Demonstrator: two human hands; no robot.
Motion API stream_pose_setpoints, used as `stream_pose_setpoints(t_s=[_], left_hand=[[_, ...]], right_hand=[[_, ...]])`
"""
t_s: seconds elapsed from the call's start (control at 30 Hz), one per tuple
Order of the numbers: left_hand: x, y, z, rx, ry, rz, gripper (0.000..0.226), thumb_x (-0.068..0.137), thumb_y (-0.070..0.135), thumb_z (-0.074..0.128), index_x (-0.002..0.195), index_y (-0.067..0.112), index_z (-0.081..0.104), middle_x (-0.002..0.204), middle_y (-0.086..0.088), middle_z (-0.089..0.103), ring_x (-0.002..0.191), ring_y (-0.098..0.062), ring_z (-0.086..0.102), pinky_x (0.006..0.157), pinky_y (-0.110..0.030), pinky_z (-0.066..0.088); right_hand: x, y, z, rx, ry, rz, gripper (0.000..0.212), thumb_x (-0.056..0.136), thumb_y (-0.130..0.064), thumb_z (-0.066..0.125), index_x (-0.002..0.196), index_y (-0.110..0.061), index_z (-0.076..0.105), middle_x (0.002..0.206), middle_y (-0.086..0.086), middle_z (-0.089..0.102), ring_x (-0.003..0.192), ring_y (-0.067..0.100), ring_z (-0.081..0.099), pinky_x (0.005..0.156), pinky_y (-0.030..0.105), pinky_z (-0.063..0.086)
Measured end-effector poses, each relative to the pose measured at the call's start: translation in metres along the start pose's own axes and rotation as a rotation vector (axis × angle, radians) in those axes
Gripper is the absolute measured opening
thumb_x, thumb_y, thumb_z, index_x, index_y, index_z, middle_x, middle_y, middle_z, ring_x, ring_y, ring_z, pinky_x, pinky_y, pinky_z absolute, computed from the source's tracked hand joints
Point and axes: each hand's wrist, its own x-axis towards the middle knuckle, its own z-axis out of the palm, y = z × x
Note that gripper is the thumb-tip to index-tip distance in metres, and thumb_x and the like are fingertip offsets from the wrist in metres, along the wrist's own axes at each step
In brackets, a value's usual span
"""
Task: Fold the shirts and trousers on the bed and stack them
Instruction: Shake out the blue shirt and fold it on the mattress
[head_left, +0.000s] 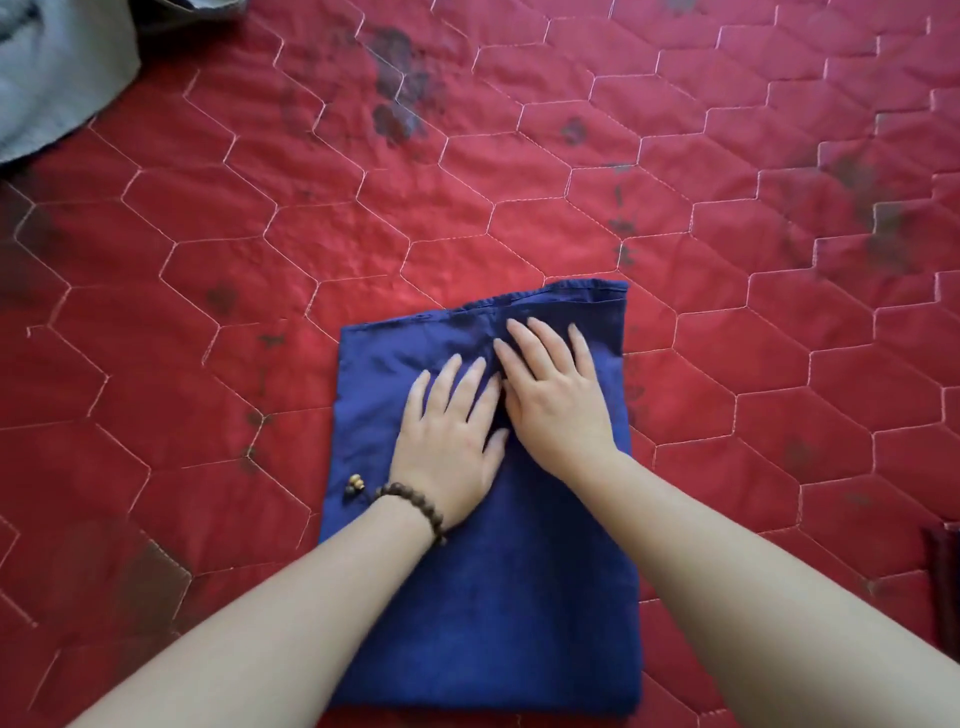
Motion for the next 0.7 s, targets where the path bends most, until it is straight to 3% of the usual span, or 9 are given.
stream_pose_setpoints(t_s=[0.1,0.2,0.27,0.4,0.47,0.53,0.63,0.7], left_hand=[[-0.002,-0.008,0.017,0.073,-0.075,-0.066,0.062,0.094,0.054,0.023,0.151,0.03,0.025,0.159,0.001,0.02,0.148,-0.028,0.011,0.116,-0.059,0.009],[-0.002,-0.009,0.022,0.088,-0.092,-0.149,0.066,0.092,0.062,0.021,0.153,0.035,0.014,0.161,0.001,0.01,0.149,-0.029,0.004,0.114,-0.062,0.003],[-0.003,-0.01,0.022,0.094,-0.087,-0.188,0.069,0.09,0.065,0.017,0.153,0.037,0.007,0.162,0.001,0.004,0.149,-0.028,-0.002,0.115,-0.062,0.001],[-0.013,-0.023,0.011,0.04,-0.062,-0.264,0.067,0.093,0.056,0.022,0.154,0.028,0.01,0.162,-0.004,0.002,0.149,-0.028,-0.003,0.116,-0.059,0.0],[-0.03,-0.022,0.006,0.047,0.021,-0.242,0.066,0.093,0.047,0.029,0.152,0.016,0.022,0.16,-0.012,0.012,0.148,-0.031,0.006,0.116,-0.058,0.003],[-0.051,-0.01,0.005,0.055,0.065,-0.106,0.063,0.092,0.039,0.034,0.147,0.008,0.033,0.156,-0.017,0.023,0.146,-0.034,0.016,0.116,-0.058,0.012],[-0.074,0.0,0.009,0.086,-0.059,0.015,0.063,0.092,0.039,0.031,0.145,0.007,0.039,0.154,-0.014,0.03,0.144,-0.032,0.024,0.114,-0.056,0.023],[-0.078,-0.007,0.011,0.105,-0.122,0.019,0.066,0.092,0.045,0.027,0.148,0.011,0.033,0.156,-0.01,0.027,0.145,-0.029,0.023,0.115,-0.053,0.022]], right_hand=[[0.002,0.011,0.009,-0.044,-0.128,0.032,0.049,0.097,-0.032,0.047,0.145,-0.02,0.043,0.154,0.003,0.035,0.142,0.025,0.031,0.116,0.059,0.013],[0.001,0.022,0.01,-0.129,-0.204,0.223,0.058,0.096,-0.057,0.024,0.151,-0.041,0.013,0.161,-0.007,-0.003,0.149,0.023,-0.002,0.116,0.058,-0.006],[0.001,0.026,0.007,-0.07,-0.246,0.308,0.057,0.095,-0.061,0.017,0.149,-0.048,0.003,0.16,-0.009,-0.013,0.148,0.02,-0.012,0.116,0.056,-0.008],[0.003,0.028,-0.007,0.09,-0.275,0.319,0.053,0.101,-0.048,0.025,0.151,-0.044,0.008,0.162,-0.008,-0.007,0.148,0.017,-0.011,0.116,0.058,-0.007],[-0.008,0.014,-0.014,0.069,-0.101,0.335,0.053,0.1,-0.036,0.035,0.151,-0.029,0.025,0.162,0.0,0.009,0.149,0.022,0.002,0.115,0.061,-0.003],[-0.033,-0.016,-0.015,0.061,0.032,0.261,0.051,0.093,-0.022,0.042,0.144,-0.014,0.043,0.157,0.008,0.028,0.147,0.027,0.019,0.115,0.063,0.005],[-0.08,-0.057,-0.003,0.063,-0.08,0.112,0.05,0.09,-0.017,0.05,0.14,-0.01,0.048,0.153,0.01,0.035,0.144,0.028,0.027,0.114,0.064,0.015],[-0.1,-0.061,0.002,0.046,-0.167,0.121,0.052,0.095,-0.027,0.052,0.145,-0.016,0.042,0.155,0.008,0.031,0.145,0.027,0.025,0.114,0.063,0.014]])
